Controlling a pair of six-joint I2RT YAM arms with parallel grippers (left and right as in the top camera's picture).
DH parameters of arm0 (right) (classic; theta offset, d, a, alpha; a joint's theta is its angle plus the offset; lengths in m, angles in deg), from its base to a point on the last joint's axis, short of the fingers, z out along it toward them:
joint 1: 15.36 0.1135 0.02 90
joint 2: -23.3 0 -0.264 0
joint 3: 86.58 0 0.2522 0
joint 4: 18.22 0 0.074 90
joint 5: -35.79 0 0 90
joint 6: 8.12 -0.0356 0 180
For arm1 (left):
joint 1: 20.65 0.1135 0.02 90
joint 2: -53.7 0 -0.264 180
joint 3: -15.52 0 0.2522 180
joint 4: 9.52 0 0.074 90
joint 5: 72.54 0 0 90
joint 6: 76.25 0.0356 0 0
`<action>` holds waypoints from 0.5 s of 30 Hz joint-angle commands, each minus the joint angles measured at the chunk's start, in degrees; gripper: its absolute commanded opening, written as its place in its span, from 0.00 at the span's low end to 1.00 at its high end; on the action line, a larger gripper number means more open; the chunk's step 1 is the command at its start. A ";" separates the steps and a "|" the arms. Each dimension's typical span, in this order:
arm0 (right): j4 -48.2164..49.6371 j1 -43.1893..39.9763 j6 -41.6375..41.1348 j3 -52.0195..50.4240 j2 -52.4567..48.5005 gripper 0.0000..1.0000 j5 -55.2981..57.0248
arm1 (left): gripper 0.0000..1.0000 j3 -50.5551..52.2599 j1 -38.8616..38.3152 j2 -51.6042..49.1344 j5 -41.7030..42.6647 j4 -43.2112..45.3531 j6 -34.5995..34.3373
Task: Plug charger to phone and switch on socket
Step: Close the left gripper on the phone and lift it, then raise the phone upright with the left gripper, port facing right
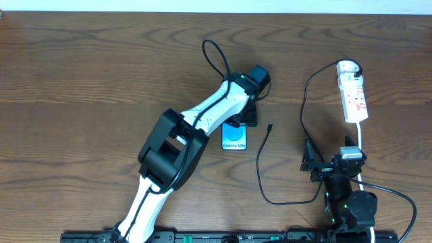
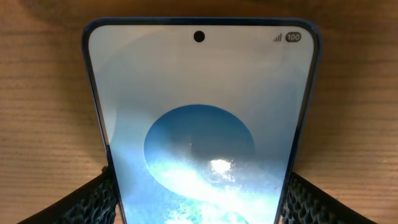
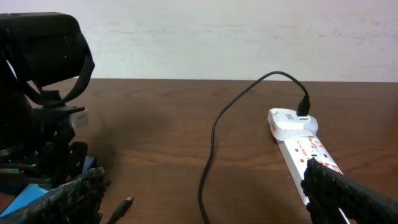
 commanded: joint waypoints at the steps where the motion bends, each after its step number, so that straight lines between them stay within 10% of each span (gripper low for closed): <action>1: -0.24 -0.35 0.63 -0.09 0.31 0.99 0.22 | 0.77 0.96 0.87 3.19 1.49 -0.76 -0.07; 15: -0.24 -0.35 0.63 -0.09 0.31 0.99 0.22 | 0.77 0.96 4.61 4.70 20.13 -1.97 0.44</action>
